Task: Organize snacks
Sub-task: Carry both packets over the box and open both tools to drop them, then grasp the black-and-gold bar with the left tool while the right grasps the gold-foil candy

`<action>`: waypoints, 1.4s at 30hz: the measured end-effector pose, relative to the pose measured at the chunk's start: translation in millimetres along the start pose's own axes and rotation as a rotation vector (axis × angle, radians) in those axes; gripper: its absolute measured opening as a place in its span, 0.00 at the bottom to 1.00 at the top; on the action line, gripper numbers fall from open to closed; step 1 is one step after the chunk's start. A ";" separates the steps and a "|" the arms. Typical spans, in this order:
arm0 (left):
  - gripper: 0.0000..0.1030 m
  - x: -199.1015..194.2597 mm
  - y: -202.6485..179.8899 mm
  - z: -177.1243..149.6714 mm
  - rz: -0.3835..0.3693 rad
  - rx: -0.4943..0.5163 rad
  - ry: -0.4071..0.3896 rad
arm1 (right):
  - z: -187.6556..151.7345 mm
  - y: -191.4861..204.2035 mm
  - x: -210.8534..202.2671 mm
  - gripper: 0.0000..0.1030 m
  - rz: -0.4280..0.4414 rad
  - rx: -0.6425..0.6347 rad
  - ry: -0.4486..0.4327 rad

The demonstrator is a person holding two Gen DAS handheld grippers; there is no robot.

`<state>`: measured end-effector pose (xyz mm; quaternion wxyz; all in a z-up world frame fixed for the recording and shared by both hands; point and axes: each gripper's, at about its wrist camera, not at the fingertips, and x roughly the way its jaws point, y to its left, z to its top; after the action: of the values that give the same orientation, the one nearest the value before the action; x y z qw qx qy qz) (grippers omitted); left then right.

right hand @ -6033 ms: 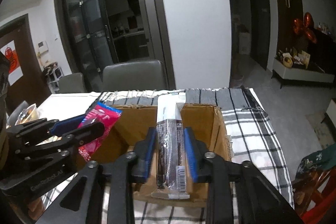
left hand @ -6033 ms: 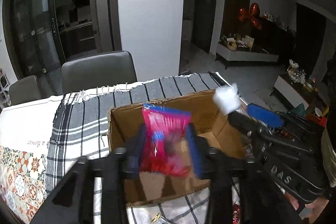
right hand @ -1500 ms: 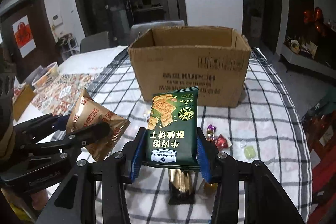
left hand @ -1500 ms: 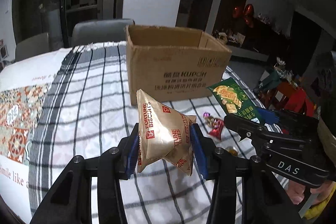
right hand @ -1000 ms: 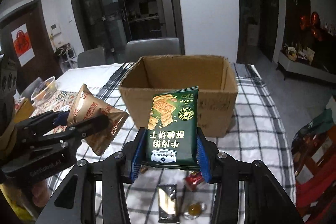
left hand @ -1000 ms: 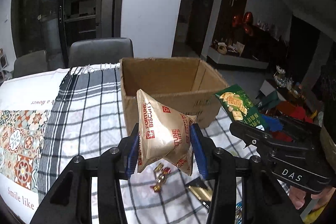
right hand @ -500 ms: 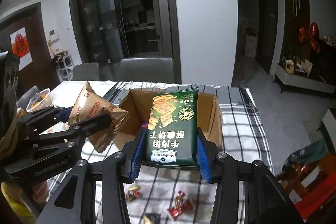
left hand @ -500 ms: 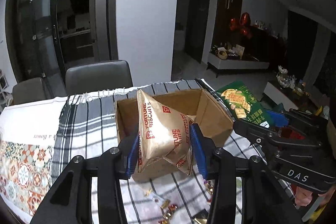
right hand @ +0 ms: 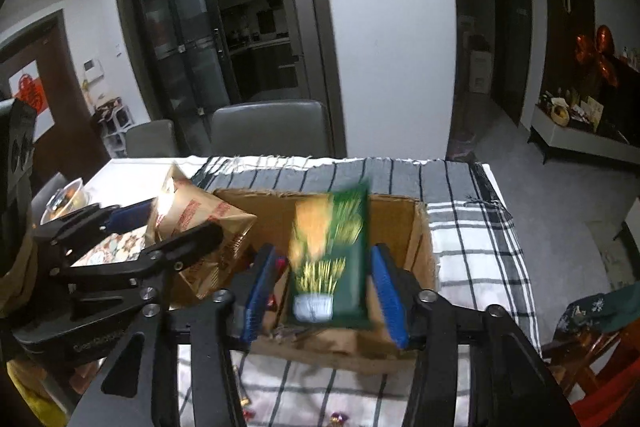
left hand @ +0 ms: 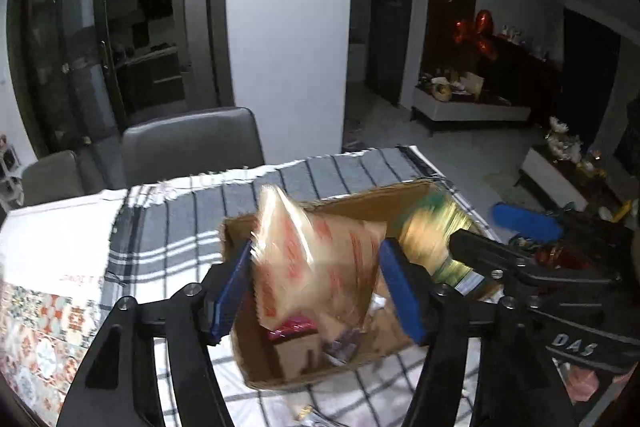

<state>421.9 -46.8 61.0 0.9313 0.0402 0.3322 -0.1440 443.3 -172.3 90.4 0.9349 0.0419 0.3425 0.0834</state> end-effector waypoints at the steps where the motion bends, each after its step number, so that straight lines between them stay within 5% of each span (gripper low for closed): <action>1: 0.69 -1.8 1.5 -0.6 0.006 -0.004 0.000 | -0.8 -3.0 -1.5 0.63 -0.006 0.013 -0.006; 25: 0.70 -117.7 -36.6 -79.3 0.014 0.057 -0.099 | -87.1 16.4 -103.4 0.63 -0.024 -0.025 -0.083; 42: 0.70 -120.5 -62.9 -164.8 -0.064 0.057 0.005 | -171.1 13.8 -122.1 0.62 -0.028 -0.056 -0.003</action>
<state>214.4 -49.7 10.4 0.9239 0.0565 0.3312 -0.1833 239.0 -177.7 39.3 0.9374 0.0108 0.3390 0.0797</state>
